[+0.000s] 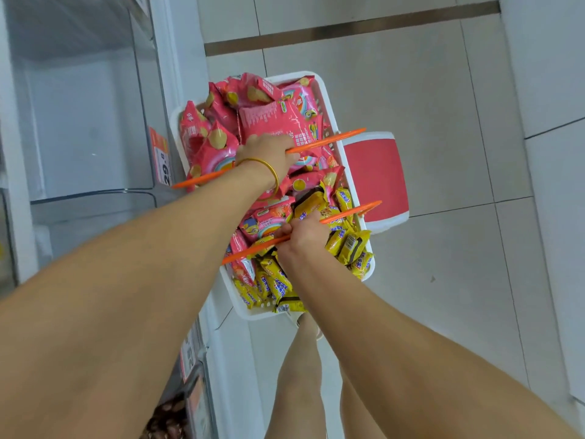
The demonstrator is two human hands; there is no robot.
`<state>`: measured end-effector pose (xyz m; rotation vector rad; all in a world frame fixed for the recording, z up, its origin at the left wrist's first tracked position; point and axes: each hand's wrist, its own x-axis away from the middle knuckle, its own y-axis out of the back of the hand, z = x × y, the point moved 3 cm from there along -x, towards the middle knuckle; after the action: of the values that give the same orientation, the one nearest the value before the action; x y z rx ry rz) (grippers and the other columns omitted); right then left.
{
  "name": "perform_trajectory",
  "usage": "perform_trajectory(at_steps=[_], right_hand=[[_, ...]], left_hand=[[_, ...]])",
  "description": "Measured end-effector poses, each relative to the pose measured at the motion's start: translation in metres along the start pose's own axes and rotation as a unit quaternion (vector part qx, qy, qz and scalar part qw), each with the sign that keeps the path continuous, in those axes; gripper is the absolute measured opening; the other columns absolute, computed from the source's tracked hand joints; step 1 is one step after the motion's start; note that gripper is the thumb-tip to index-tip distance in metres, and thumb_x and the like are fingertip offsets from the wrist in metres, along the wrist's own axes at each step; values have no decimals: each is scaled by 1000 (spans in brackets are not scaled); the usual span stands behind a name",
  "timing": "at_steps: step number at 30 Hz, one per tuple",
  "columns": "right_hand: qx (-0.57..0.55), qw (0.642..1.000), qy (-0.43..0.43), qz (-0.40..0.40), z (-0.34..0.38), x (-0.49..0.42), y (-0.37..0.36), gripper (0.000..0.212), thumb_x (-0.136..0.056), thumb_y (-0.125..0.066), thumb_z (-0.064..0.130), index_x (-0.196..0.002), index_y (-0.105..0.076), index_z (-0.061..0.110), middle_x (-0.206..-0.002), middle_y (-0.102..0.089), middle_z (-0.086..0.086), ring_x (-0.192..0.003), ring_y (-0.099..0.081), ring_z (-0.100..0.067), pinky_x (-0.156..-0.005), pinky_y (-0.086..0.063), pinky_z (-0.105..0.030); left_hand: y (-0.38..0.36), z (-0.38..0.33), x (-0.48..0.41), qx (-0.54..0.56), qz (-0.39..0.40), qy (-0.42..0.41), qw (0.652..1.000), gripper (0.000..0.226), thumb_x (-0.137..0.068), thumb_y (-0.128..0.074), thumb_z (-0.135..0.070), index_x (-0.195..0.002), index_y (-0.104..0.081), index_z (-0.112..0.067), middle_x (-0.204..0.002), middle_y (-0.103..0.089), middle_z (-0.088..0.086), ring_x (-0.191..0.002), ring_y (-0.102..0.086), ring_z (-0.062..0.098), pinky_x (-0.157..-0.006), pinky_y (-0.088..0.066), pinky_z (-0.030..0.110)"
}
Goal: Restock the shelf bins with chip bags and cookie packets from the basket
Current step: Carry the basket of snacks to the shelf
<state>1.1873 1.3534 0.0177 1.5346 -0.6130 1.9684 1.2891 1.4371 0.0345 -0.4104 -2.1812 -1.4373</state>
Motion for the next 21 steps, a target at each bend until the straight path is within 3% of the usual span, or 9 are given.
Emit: perform_trajectory(at_steps=[2, 3, 6, 21], right_hand=[[-4, 1000, -8, 15, -4, -12, -2, 33, -104, -30, 25, -130, -30, 5, -59, -24, -3, -49, -26, -12, -45, -27, -24], [-4, 1000, 1, 16, -7, -18, -5, 24, -104, -30, 25, -120, -37, 8, -59, -25, -3, -48, -27, -12, -44, -28, -24], [-20, 1000, 10, 22, -15, -40, -11, 8, -104, -31, 23, -105, -35, 16, -59, -27, -3, -47, -29, -12, -46, -30, -25], [-96, 994, -19, 45, -40, -146, -47, 14, -104, -31, 25, -107, -34, 11, -55, -30, -2, -41, -32, -13, -46, -36, -25]], left_hand=[[-7, 7, -7, -7, 1, 4, 1000, 31, -99, -41, -34, -120, -56, -17, -118, -55, 17, -116, -42, 37, -98, -37, 45], [-11, 10, -11, -10, 1, 6, 1000, 32, -99, -40, -34, -121, -55, -17, -119, -54, 17, -117, -41, 36, -98, -37, 45], [-22, 21, -25, -23, 6, 13, 1000, 33, -100, -38, -34, -125, -53, -19, -123, -51, 16, -119, -39, 36, -98, -35, 44], [-71, 50, -100, -79, -19, 3, 997, 34, -100, -37, -36, -126, -52, -21, -125, -48, 15, -120, -36, 34, -98, -29, 43]])
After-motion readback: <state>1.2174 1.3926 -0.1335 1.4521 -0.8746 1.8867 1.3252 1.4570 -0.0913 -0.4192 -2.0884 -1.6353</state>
